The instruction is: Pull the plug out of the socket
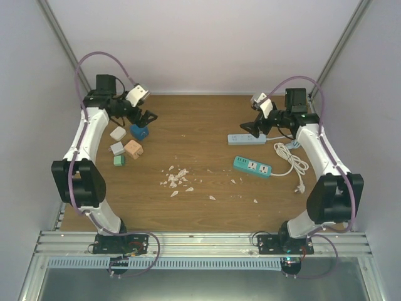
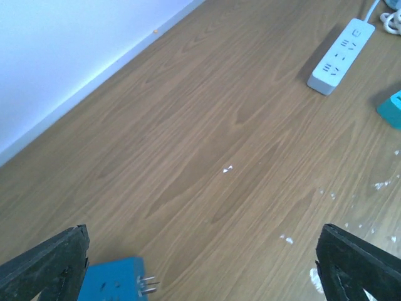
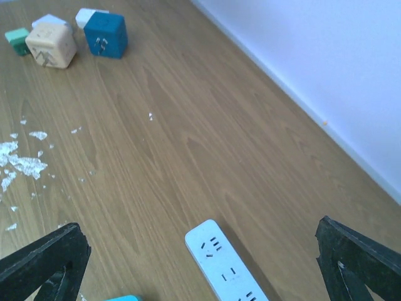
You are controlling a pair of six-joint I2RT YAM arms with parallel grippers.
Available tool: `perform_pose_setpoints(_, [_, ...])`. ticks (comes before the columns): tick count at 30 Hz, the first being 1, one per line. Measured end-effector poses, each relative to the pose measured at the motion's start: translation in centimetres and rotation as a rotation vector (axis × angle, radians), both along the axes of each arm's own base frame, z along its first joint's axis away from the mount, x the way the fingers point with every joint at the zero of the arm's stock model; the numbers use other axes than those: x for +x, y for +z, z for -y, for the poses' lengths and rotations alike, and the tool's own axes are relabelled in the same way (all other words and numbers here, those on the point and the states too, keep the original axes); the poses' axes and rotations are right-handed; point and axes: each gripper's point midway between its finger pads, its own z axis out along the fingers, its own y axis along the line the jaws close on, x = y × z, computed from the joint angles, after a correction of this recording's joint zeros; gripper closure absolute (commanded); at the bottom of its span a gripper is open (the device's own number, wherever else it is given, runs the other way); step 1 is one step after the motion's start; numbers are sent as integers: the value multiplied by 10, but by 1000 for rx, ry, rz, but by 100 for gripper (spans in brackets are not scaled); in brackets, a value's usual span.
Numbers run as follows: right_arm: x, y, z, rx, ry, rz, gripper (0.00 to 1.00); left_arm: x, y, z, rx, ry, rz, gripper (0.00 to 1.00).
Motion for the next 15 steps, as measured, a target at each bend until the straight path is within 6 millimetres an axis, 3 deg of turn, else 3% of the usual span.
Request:
perform_pose_setpoints(4, [-5, 22, 1, 37, -34, 30, 0, -2, -4, 24, -5, 50, -38, 1])
perform_pose_setpoints(7, [-15, 25, 5, 63, -65, 29, 0, -12, -11, 38, -7, 85, -56, 1])
perform_pose_setpoints(10, [-24, 18, 11, 78, -97, 4, 0, -25, -22, 46, -11, 122, -79, 1])
perform_pose_setpoints(15, [-39, -6, 20, 93, -142, -46, 0, -39, -46, 42, -23, 193, -125, 1])
